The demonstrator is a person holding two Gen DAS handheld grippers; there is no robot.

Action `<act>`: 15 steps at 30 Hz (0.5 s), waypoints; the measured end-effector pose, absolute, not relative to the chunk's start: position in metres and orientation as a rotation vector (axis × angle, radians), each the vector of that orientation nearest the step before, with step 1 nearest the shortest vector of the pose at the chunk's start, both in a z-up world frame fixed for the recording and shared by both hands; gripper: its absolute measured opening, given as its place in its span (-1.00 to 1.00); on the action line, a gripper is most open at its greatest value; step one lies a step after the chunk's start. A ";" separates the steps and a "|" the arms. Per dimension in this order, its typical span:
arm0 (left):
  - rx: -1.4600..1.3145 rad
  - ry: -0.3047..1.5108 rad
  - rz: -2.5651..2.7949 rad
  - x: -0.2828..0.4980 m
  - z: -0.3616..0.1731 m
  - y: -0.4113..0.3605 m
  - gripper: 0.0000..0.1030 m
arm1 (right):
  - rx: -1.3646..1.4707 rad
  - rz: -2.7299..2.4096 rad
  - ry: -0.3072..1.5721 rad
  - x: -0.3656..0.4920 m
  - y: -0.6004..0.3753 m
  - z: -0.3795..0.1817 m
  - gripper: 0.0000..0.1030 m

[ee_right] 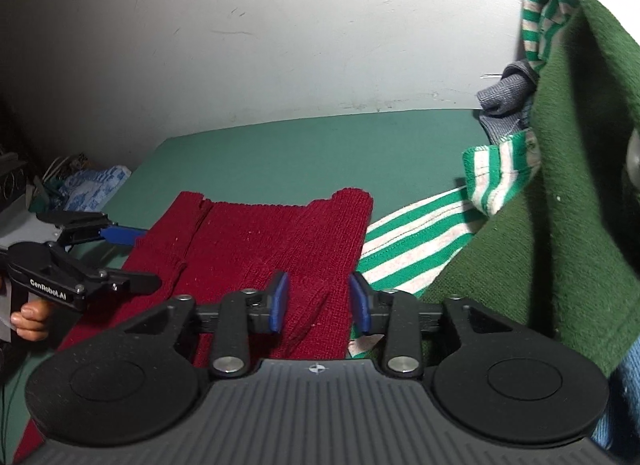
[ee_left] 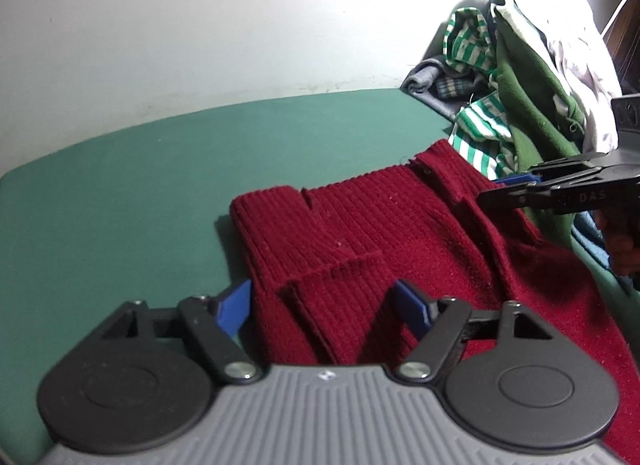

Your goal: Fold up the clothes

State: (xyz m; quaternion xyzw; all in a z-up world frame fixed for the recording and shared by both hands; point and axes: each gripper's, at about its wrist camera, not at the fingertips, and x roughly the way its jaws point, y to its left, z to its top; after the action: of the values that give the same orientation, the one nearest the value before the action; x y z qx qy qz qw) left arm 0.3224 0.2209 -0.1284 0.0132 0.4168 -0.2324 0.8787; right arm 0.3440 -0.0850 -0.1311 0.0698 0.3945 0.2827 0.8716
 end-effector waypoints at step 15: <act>-0.115 0.848 -0.480 0.325 -0.131 0.229 -0.53 | 0.208 0.640 0.878 0.358 -0.095 -0.134 -0.76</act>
State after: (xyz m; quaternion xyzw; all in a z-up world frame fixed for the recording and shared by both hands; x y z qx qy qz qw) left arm 0.3247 0.2292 -0.1308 -0.0554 0.4073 -0.2305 0.8820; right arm 0.3579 -0.0950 -0.1335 0.0987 0.4170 0.3038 0.8509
